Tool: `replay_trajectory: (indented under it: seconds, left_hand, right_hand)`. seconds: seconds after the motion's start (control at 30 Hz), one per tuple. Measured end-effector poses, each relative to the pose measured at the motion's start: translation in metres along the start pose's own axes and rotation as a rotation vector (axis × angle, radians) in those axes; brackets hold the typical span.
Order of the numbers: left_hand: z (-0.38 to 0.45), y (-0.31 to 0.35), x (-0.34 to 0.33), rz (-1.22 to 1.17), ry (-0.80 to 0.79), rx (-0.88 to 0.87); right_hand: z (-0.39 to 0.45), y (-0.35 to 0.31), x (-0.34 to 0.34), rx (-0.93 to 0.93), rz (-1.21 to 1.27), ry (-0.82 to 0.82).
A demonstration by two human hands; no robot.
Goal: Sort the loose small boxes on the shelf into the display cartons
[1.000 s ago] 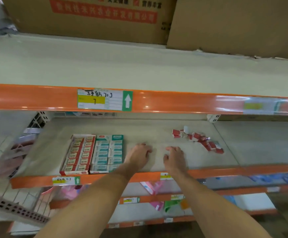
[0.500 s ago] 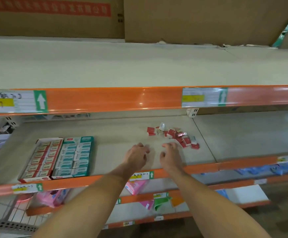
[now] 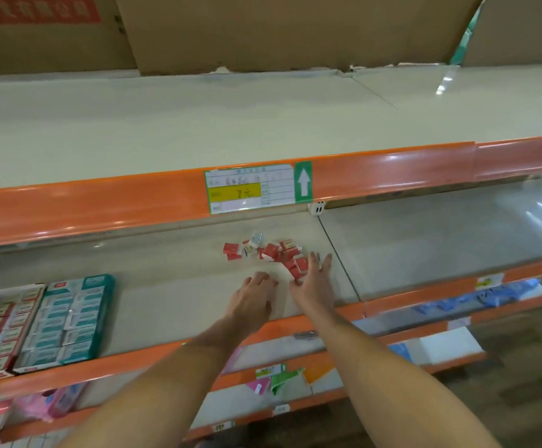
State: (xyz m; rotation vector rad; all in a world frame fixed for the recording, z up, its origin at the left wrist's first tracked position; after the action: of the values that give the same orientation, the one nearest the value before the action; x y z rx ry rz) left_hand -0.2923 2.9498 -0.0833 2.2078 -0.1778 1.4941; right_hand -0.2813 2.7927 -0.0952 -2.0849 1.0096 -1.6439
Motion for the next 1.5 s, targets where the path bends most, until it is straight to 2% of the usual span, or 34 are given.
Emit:
replay_trajectory:
  seconds: [0.17,0.37,0.47,0.53,0.6,0.83,1.03,1.13,1.33,1.5]
  left_hand:
    - [0.012,0.017,0.009,0.008,0.029,-0.063]
    - [0.025,0.024,0.003,-0.014,0.079,-0.030]
    - [0.020,0.016,0.001,-0.272,0.210,-0.013]
    - [0.016,0.008,0.001,-0.514,0.323,0.055]
    - [0.013,-0.001,-0.001,-0.657,0.369,0.127]
    - [0.008,-0.012,-0.007,-0.806,0.379,0.221]
    - [-0.001,-0.022,-0.010,-0.788,0.375,0.173]
    - [-0.011,-0.027,-0.016,-0.743,0.337,0.107]
    - [-0.026,-0.043,-0.021,-0.761,0.332,0.159]
    - [-0.024,-0.032,-0.013,-0.661,0.362,0.158]
  right_hand:
    - [0.008,0.006,-0.001,0.159,0.057,0.009]
    - [-0.013,0.002,-0.005,0.381,0.012,0.023]
    - [-0.013,0.002,-0.006,0.418,-0.051,0.011]
    - [-0.012,0.000,-0.007,0.433,-0.080,-0.006]
    - [-0.010,-0.001,-0.008,0.461,-0.091,-0.013]
    - [-0.007,0.001,-0.010,0.437,-0.048,0.007]
    - [-0.003,0.001,-0.007,0.410,0.025,-0.065]
    - [-0.005,0.001,-0.008,0.417,-0.016,-0.150]
    - [-0.013,-0.002,-0.010,0.537,-0.111,-0.214]
    - [-0.014,-0.004,-0.011,0.552,-0.187,-0.250]
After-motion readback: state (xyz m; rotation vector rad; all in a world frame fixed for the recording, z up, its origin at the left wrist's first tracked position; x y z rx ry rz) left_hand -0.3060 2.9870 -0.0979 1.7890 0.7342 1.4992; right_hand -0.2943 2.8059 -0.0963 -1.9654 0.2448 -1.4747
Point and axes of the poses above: each hand's wrist, its own z-axis towards the middle knuckle, its own x-axis out of the back of the hand, y = z × x, the point moved 4 cm from there along z, towards the middle knuckle, and after that the axes turned 12 degrees about -y, right-handed, at the moved point
